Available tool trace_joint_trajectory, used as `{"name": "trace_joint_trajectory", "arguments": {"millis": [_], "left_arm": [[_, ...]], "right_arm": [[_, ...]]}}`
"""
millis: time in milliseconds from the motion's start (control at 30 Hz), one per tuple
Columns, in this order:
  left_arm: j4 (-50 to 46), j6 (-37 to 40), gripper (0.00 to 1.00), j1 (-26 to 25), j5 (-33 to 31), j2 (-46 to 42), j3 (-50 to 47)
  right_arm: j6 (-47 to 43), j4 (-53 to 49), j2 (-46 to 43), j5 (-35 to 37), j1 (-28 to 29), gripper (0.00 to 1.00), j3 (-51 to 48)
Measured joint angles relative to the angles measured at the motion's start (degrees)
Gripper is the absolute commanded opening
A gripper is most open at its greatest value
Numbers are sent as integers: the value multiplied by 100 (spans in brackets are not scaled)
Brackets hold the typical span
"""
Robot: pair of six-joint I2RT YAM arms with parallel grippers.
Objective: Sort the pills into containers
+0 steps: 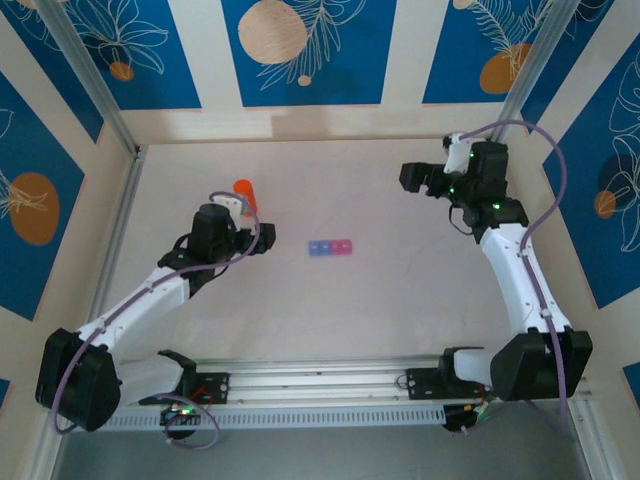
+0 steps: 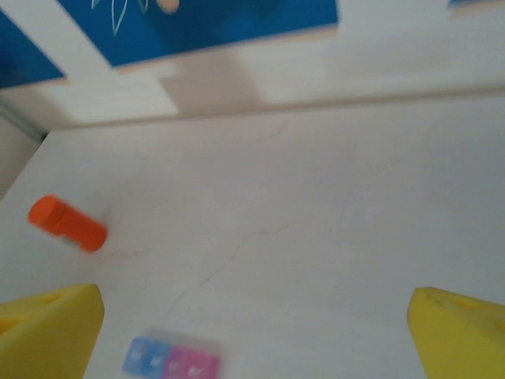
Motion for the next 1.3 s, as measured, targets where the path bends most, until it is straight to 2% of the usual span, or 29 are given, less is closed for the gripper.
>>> {"name": "trace_joint_trajectory", "arguments": {"millis": [167, 233, 533, 633, 800, 967, 1300], "left_arm": [[-214, 341, 91, -195, -44, 420, 481], [-306, 494, 91, -313, -66, 625, 675], [-595, 1580, 91, -809, -234, 1246, 1165], [-584, 2063, 91, -822, -166, 1322, 1163], [-297, 2767, 90, -824, 111, 1456, 1161], [-28, 3080, 89, -826, 494, 1668, 1161], [-13, 3923, 87, -826, 837, 1897, 1163]], "right_arm": [[503, 63, 356, -372, 422, 96, -553], [608, 94, 664, -459, 608, 91, -564], [748, 192, 2002, -632, 1513, 81, -553], [787, 225, 2245, -719, 1589, 77, -485], [844, 350, 2575, -831, 1641, 77, -332], [848, 424, 2723, -872, 1718, 77, -308], [848, 470, 2802, -892, 1738, 72, -302]]}}
